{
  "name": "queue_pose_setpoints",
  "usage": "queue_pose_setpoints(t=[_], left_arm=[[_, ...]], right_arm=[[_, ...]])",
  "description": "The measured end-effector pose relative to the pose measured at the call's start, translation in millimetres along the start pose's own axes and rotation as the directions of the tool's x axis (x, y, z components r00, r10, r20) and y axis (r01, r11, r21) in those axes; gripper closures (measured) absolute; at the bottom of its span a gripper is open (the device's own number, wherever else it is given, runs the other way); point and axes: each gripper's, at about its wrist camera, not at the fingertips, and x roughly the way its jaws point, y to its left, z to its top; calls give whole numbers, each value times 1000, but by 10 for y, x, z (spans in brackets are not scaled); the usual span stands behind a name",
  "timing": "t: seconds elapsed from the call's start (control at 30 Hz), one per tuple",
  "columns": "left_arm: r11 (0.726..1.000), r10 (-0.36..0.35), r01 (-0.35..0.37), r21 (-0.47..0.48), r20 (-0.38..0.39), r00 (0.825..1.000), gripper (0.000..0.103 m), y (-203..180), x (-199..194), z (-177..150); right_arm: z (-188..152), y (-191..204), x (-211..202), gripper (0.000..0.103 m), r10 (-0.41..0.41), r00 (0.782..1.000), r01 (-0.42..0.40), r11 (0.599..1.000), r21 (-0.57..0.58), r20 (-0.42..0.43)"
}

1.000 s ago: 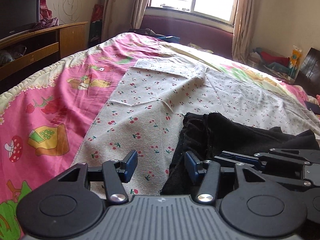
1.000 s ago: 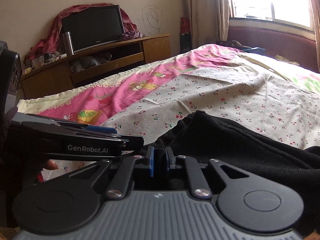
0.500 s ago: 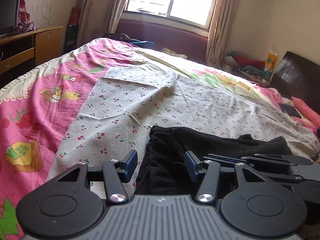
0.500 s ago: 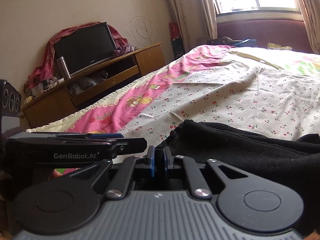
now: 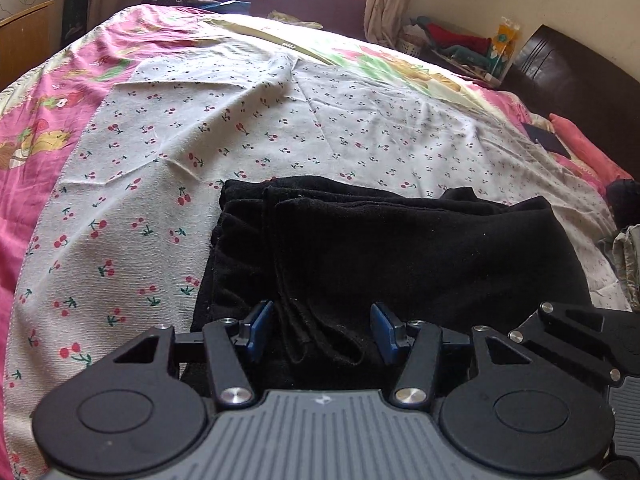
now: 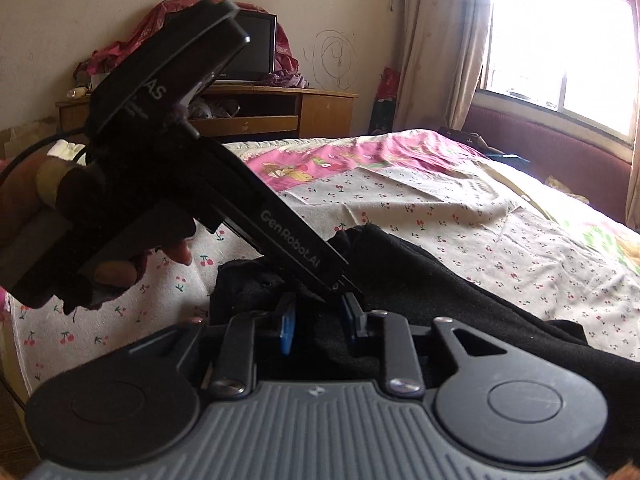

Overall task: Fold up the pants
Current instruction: 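Open the right gripper and pull both grippers back from the folded pants, then move the right gripper to the edge of the folded black pants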

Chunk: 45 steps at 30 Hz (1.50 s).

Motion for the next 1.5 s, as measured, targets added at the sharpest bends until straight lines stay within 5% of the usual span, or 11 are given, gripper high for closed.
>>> queue_pose_setpoints(t=[0.13, 0.17, 0.23, 0.4, 0.57, 0.73, 0.83, 0.97, 1.07, 1.23, 1.5], left_arm=[[1000, 18, -17, 10, -31, 999, 39, -28, 64, 95], [1000, 24, -23, 14, -41, 999, 39, -19, 70, 118], [999, 48, -47, 11, -56, 997, 53, 5, 81, 147], [999, 29, -31, -29, -39, 999, 69, 119, -41, 191], [998, 14, -16, -56, -42, 999, 69, 170, -19, 205], [999, -12, 9, -52, -65, 998, 50, 129, 104, 216], [1000, 11, -11, -4, -77, 997, 48, 63, 129, 236], [998, 59, -58, 12, -98, 993, 48, 41, 232, 340], [994, 100, -96, 56, -86, 991, 53, -28, 248, 437], [994, 97, -93, 49, -88, 991, 61, 61, 239, 435], [988, 123, -112, 105, -102, 987, 53, -60, 343, 390]], right_arm=[[-66, -36, 158, 82, -73, 997, 72, 997, -26, -41], [-70, -79, 204, 92, -79, 995, 79, 997, -3, -53], [-44, -176, 313, 103, -72, 993, 79, 995, 66, -92], [134, -185, 352, 103, 24, 997, -14, 990, 138, -68], [133, -33, 135, 97, -12, 999, 12, 1000, -14, 33], [-32, -32, 101, 88, -8, 1000, 5, 994, -113, -25], [-58, 11, 135, 88, 21, 998, -26, 996, -89, -51], [-75, 196, 199, 64, -15, 999, 7, 983, -186, -44], [-104, 223, 368, 66, -63, 997, 50, 974, -220, -53], [5, 57, 497, 88, -107, 991, 98, 989, -107, -78], [-64, 177, 663, 85, -131, 988, 113, 974, -194, -83]])
